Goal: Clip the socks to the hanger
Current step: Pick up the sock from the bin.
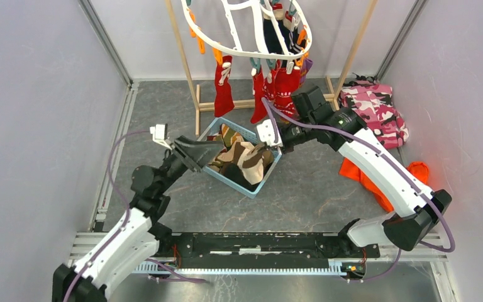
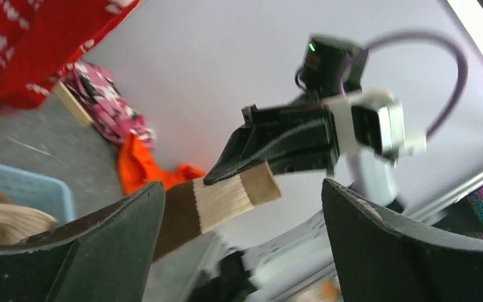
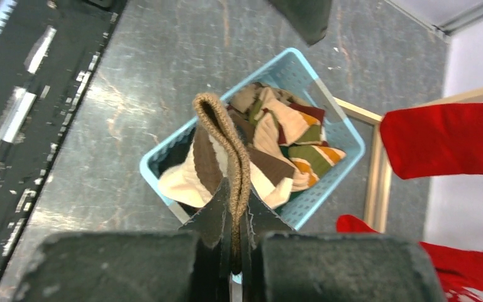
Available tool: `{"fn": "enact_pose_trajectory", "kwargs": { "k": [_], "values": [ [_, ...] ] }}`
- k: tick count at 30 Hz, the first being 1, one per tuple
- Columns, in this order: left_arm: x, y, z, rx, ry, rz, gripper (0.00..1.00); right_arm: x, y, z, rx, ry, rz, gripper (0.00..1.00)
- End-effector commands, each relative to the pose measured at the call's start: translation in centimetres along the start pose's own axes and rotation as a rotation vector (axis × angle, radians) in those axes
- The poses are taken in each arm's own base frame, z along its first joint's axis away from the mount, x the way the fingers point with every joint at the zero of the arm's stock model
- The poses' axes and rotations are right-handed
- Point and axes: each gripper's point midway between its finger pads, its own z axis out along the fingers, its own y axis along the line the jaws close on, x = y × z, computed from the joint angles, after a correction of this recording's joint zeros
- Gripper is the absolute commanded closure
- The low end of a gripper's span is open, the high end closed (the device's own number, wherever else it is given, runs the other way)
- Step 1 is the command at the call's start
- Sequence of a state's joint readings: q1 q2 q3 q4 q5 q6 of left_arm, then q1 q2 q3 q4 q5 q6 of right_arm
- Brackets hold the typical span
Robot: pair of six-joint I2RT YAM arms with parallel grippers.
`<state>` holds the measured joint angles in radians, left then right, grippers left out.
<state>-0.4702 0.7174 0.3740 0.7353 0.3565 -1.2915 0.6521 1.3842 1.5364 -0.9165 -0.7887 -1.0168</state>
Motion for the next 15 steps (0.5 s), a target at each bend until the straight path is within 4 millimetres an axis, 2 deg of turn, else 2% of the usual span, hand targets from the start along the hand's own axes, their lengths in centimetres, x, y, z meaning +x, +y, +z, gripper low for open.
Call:
{"fn": "enact_pose_trajectory", "kwargs": {
  "k": [1,2,5,9,11,15],
  "values": [
    [1.0,1.1,-1.5,0.021,0.145,0.735,0.0,-1.4,1.8,-0.4,-0.076,-0.083,0.033,1.0],
    [1.1,1.6,-1.8,0.021,0.178,0.843,0.0,-1.3,1.9,-0.5,-0.08,-0.097,0.049,1.0],
    [2.2,1.6,-1.9,0.111,0.263,0.992,0.0,-1.0,2.0,-0.4,-0.09,-0.14,0.107,1.0],
    [3.4,0.7,-1.0,0.216,0.33,1.08,0.03,-1.1,2.0,0.2,-0.106,-0.18,0.151,1.0],
    [3.3,0.1,-0.1,0.239,0.337,1.122,0.04,-1.1,1.9,0.3,-0.109,-0.19,0.167,1.0],
    [4.3,-0.2,1.5,0.265,0.369,1.122,0.07,-1.1,1.6,0.6,-0.109,-0.195,0.18,1.0]
  ]
}}
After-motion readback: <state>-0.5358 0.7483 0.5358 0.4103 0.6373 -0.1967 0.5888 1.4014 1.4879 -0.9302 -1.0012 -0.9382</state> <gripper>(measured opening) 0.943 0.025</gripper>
